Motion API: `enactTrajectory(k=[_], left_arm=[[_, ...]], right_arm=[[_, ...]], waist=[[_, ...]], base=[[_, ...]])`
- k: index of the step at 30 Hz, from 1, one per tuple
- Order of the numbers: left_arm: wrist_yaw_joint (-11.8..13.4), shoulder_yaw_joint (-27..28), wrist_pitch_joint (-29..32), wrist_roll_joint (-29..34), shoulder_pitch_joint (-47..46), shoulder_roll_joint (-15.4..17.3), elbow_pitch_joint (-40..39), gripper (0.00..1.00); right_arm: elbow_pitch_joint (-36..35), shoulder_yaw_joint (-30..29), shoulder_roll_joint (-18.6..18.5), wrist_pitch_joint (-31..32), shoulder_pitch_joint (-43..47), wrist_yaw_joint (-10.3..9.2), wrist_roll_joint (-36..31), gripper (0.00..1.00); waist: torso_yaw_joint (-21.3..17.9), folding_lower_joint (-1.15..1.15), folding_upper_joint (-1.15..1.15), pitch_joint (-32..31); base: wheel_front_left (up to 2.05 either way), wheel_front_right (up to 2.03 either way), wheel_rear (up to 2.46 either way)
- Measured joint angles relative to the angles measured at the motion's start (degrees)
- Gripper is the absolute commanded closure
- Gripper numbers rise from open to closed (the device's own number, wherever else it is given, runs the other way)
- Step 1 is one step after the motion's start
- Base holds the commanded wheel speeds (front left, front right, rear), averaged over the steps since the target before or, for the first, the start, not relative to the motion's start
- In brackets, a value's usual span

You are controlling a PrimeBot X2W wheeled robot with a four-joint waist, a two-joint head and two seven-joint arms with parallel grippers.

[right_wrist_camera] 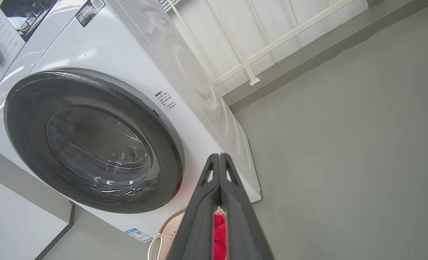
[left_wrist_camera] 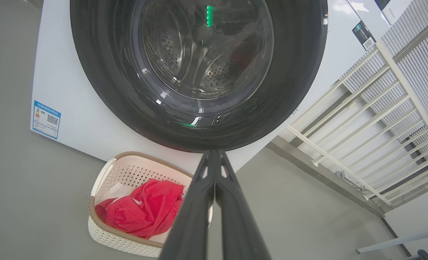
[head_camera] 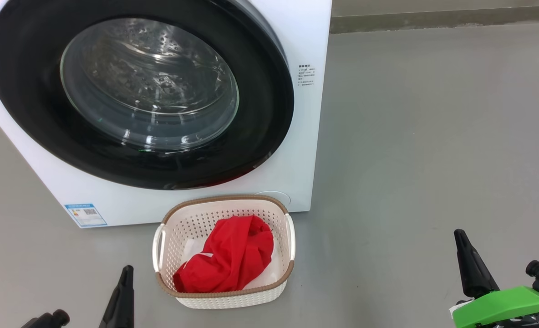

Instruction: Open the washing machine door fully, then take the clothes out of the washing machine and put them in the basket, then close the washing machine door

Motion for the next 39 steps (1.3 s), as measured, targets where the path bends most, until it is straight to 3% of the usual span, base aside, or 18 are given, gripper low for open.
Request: enactTrajectory(k=[39], left_arm=[[0.0,1.2,6.4,-26.0,-2.6,0.1,2.7,1.00]], right_arm=[[1.9,-1.6,0.1,6.5,-2.6,-0.01,25.0,1.00]], waist=[[0.6,0.00,0.00,0.3]], base=[[0.00,0.00,0.00]])
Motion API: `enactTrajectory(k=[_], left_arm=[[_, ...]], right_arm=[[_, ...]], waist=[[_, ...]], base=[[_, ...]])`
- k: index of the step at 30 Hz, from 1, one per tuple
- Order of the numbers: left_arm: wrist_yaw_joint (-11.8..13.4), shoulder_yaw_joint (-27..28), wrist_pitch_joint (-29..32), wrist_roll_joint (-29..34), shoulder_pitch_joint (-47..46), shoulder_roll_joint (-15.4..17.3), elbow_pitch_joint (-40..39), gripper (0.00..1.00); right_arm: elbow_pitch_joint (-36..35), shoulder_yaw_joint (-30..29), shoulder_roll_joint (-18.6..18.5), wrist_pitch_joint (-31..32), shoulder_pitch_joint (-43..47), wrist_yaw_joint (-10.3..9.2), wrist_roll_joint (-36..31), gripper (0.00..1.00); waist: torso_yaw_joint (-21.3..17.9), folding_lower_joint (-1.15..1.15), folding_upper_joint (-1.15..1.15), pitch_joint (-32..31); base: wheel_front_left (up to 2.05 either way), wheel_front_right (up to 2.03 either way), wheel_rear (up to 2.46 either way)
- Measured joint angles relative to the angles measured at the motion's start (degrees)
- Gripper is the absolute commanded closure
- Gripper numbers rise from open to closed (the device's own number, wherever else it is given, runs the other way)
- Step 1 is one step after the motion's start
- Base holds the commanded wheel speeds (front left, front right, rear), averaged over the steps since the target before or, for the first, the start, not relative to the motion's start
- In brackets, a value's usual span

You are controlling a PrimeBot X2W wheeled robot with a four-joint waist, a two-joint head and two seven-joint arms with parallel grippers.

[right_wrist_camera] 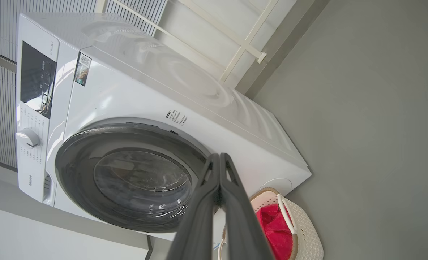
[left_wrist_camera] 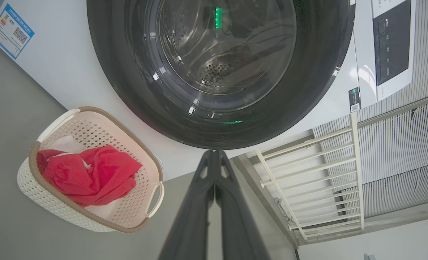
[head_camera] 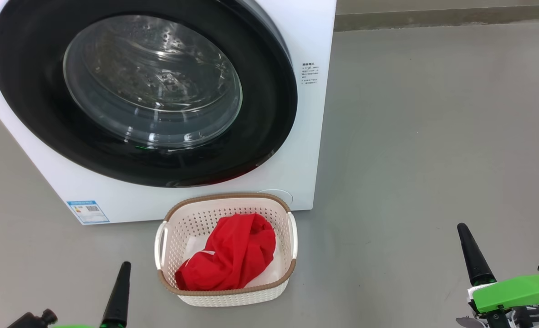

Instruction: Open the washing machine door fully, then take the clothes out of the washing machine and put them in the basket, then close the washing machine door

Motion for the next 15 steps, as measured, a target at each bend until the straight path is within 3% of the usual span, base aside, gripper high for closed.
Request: enactTrajectory(k=[15], left_arm=[[0.0,0.4,2.5,-9.9,-1.2,0.1,0.9,1.00]], right_arm=[[0.7,-0.9,0.0,2.6,-1.2,0.00,9.3,1.00]], waist=[[0.2,0.00,0.00,0.1]], base=[[0.00,0.00,0.00]])
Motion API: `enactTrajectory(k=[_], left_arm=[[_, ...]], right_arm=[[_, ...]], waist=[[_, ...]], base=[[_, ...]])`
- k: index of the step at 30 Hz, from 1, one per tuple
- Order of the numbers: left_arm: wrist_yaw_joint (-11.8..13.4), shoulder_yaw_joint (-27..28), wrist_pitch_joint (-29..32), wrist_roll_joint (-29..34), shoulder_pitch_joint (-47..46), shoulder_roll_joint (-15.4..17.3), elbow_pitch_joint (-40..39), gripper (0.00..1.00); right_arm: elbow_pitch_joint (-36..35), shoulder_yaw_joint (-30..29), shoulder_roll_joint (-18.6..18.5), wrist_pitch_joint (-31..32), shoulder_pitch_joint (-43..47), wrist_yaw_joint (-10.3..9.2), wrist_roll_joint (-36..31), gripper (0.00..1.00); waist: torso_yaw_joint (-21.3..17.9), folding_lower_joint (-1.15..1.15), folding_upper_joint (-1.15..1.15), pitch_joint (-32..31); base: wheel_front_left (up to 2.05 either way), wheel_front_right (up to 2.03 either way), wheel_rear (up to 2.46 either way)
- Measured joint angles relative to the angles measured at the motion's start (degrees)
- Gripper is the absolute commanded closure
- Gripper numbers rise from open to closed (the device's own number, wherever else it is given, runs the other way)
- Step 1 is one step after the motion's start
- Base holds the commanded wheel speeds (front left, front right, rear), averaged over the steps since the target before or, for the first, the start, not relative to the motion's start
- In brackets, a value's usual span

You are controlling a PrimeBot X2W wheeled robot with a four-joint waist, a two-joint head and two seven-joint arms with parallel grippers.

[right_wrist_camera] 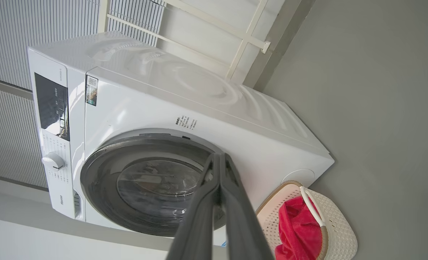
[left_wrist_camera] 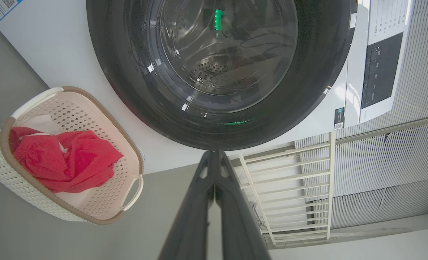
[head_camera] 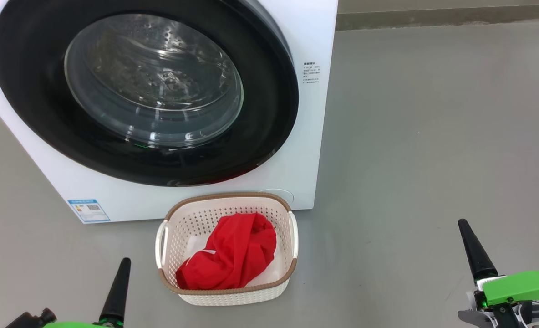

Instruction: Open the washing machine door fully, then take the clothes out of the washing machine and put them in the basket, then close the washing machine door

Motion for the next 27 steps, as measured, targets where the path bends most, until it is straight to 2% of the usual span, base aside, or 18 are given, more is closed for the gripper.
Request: enactTrajectory(k=[24,27], left_arm=[[0.0,0.6,3.6,-14.9,-1.9,0.2,1.5,1.00],[0.0,0.7,3.7,-15.3,-1.9,0.2,1.5,1.00]], right_arm=[[1.1,-0.8,0.1,3.8,-1.5,-0.01,14.2,1.00],[1.1,-0.8,0.2,3.9,-2.0,-0.01,14.8,1.00]], waist=[[0.3,0.00,0.00,0.2],[0.3,0.00,0.00,0.2]], base=[[0.00,0.00,0.00],[0.00,0.00,0.00]])
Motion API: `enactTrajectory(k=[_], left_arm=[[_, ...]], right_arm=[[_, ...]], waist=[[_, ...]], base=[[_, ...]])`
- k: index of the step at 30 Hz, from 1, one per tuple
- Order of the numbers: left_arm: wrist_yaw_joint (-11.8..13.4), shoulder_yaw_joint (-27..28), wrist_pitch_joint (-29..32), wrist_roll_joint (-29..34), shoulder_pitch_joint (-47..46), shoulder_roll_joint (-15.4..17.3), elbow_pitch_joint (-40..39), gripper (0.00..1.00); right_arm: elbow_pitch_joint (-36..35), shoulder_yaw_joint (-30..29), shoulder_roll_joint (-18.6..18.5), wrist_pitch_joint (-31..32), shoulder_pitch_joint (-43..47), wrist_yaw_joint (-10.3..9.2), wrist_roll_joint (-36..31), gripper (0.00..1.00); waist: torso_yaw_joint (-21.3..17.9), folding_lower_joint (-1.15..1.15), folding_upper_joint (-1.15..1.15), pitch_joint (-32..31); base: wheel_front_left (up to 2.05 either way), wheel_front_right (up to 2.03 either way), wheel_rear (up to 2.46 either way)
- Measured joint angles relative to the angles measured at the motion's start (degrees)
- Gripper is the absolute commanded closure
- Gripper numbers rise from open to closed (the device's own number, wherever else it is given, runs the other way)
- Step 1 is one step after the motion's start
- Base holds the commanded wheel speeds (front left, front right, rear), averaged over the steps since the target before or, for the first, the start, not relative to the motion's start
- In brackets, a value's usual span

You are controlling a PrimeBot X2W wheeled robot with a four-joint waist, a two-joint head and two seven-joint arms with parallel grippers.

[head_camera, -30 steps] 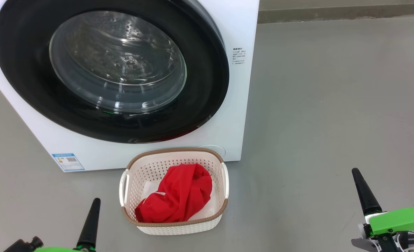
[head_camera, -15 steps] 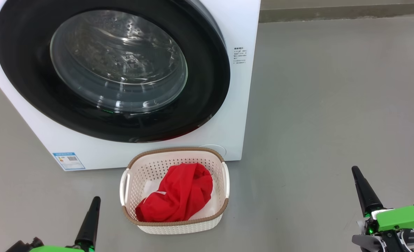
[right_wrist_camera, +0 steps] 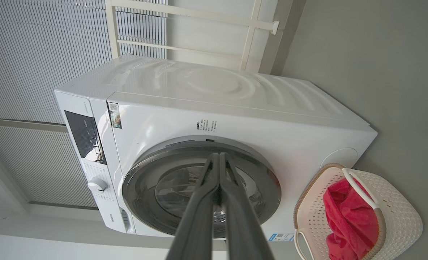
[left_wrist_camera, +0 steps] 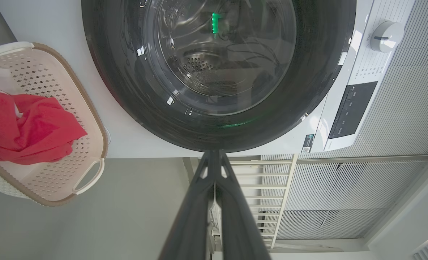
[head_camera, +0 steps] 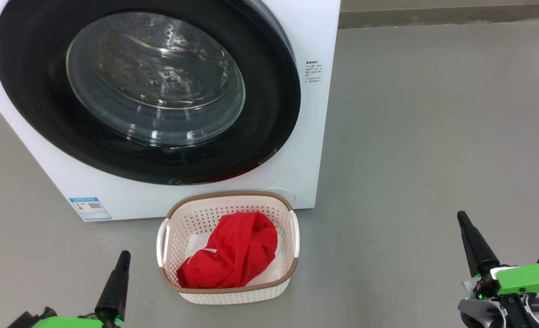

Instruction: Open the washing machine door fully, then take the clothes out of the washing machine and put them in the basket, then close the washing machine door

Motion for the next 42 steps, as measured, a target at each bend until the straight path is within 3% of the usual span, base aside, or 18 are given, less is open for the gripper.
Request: enactTrajectory(k=[42], left_arm=[[0.0,0.0,0.0,0.0,0.0,0.0,0.0,1.00]], right_arm=[[0.0,-0.2,0.1,0.1,0.0,-0.01,0.0,1.00]], waist=[[0.0,0.00,0.00,0.0]], base=[[0.00,0.00,0.00]])
